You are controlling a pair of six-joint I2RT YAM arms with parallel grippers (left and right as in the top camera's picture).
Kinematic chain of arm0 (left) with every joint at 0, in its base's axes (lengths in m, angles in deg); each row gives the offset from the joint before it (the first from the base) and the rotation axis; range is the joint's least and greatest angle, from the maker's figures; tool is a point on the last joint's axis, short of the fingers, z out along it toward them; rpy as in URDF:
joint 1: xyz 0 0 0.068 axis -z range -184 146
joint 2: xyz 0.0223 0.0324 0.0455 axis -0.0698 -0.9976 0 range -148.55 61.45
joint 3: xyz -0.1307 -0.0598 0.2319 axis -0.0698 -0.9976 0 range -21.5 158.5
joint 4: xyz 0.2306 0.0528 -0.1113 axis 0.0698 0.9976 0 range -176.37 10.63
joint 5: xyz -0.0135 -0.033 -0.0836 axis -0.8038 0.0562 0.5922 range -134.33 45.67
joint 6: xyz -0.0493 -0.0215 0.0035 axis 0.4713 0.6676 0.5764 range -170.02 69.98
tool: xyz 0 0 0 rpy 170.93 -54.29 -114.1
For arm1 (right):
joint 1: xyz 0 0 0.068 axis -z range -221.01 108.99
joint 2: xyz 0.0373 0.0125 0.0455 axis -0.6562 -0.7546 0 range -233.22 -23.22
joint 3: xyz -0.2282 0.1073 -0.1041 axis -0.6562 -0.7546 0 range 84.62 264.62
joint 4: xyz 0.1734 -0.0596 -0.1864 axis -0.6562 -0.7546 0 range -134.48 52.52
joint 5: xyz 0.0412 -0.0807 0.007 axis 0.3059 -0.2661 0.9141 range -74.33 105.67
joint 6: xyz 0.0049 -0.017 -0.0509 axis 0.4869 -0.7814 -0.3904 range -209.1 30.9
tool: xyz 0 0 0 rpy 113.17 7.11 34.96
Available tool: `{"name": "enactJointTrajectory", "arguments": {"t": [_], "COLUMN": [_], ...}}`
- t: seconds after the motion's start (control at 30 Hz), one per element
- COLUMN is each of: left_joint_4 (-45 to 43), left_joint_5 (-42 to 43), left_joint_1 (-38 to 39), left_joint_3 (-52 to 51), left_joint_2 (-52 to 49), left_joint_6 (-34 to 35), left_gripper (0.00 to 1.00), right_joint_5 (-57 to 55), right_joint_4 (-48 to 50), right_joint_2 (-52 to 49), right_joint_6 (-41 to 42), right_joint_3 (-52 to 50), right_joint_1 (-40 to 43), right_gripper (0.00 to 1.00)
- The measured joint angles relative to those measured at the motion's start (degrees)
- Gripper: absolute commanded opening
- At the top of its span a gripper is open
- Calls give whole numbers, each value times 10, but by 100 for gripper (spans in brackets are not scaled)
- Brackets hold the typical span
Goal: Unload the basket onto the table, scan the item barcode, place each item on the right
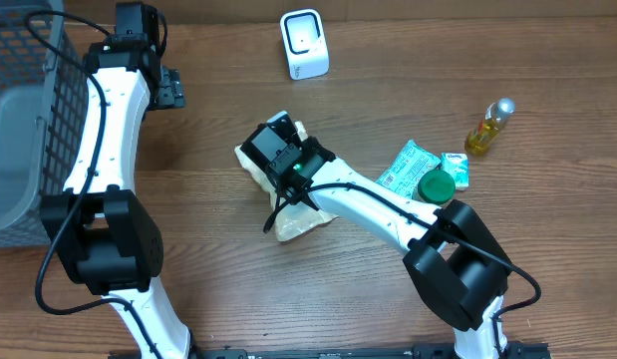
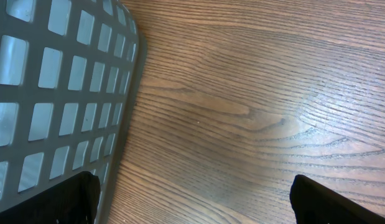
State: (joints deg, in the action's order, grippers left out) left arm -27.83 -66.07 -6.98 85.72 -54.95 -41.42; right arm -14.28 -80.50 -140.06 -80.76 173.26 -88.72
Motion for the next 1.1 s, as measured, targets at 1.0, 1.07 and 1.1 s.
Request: {"name": "enactJointTrajectory", "arguments": {"t": [1.0, 1.07, 1.1], "left_joint_4": [0, 0, 0], "left_joint_5": [0, 0, 0], "left_joint_1": [0, 0, 0], "left_joint_3": [0, 0, 0], "left_joint_2": [0, 0, 0], "left_joint_6": [0, 0, 0], "left_gripper": [99, 99, 99], "right_joint_5": [568, 584, 591], "right_joint_4": [-31, -21, -18], "right_joint_2": [-30, -47, -53], "right_joint_6": [-82, -83, -83], "right_joint_3": [14, 14, 13], "right_joint_1": [241, 236, 233], "right_gripper": [68, 65, 65]}}
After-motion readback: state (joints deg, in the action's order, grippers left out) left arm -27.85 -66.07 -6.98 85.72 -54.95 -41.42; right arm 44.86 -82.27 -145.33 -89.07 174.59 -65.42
